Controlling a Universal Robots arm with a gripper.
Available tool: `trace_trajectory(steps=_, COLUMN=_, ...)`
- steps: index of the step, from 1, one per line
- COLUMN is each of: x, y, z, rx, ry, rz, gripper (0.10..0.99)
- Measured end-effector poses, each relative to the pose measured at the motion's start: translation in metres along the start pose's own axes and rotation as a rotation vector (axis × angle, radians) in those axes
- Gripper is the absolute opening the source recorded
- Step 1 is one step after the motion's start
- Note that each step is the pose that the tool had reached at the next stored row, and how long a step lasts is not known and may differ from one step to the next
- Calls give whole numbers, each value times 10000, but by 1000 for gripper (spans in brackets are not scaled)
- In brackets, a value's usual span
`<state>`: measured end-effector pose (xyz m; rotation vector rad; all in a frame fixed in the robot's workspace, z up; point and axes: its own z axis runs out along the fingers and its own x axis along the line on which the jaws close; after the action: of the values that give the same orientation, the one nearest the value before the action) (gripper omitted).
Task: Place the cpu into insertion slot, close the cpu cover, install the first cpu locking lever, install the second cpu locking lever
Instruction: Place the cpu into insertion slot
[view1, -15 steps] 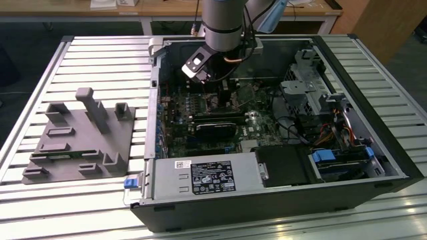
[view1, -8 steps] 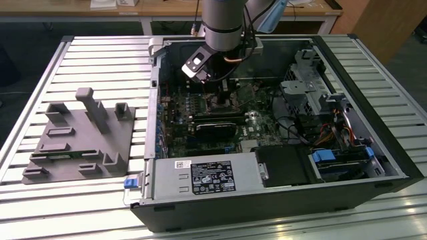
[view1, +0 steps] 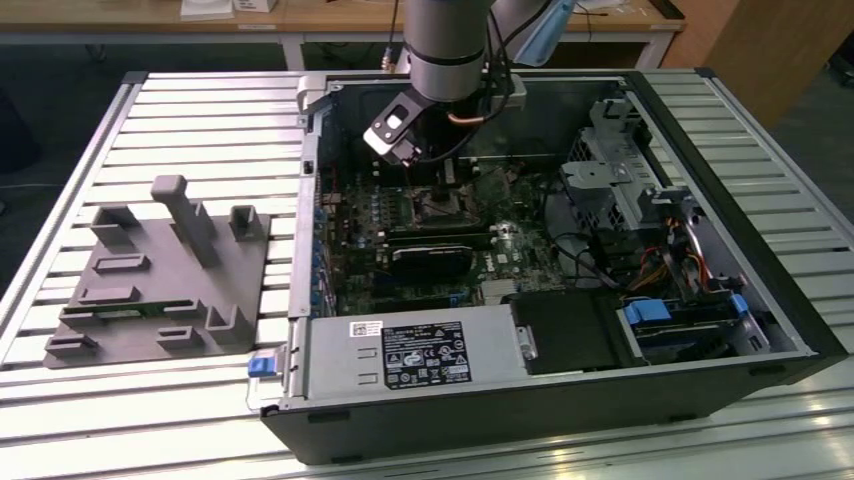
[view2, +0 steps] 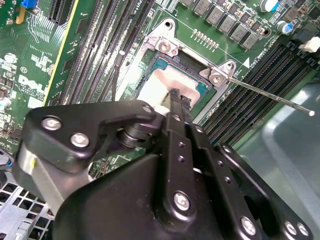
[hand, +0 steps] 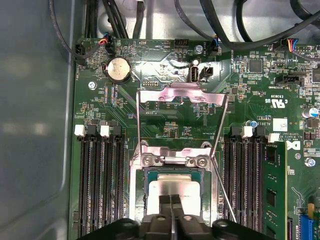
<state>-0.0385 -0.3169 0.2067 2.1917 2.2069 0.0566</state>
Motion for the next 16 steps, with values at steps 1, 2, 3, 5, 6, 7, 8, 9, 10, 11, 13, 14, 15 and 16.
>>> trace_trajectory(steps=1, x=0, y=0, z=-1, rx=0, ry=0, rz=0, gripper=122)
trace_trajectory(steps=2, x=0, y=0, z=-2, rx=0, ry=0, rz=0, gripper=106)
trace_trajectory(steps=3, x=0, y=0, z=-2, rx=0, ry=0, rz=0, gripper=106)
trace_trajectory(steps=5, x=0, y=0, z=-4, rx=0, ry=0, rz=0, gripper=106)
trace_trajectory(steps=6, x=0, y=0, z=-5, rx=0, ry=0, rz=0, gripper=106)
trace_trajectory(steps=7, x=0, y=0, z=-6, rx=0, ry=0, rz=0, gripper=106)
trace_trajectory(steps=8, x=0, y=0, z=-7, rx=0, ry=0, rz=0, gripper=106)
trace_trajectory(steps=9, x=-1, y=1, z=-6, rx=2, ry=1, rz=0, gripper=106)
trace_trajectory(steps=10, x=-2, y=1, z=-4, rx=1, ry=4, rz=1, gripper=106)
trace_trajectory(steps=11, x=-4, y=1, z=-2, rx=2, ry=5, rz=1, gripper=106)
trace_trajectory(steps=13, x=-13, y=0, z=4, rx=3, ry=13, rz=1, gripper=106)
trace_trajectory(steps=14, x=-19, y=0, z=8, rx=3, ry=22, rz=2, gripper=106)
trace_trajectory(steps=15, x=-23, y=0, z=14, rx=1, ry=37, rz=2, gripper=106)
trace_trajectory(steps=16, x=-26, y=0, z=16, rx=2, ry=58, rz=3, gripper=106)
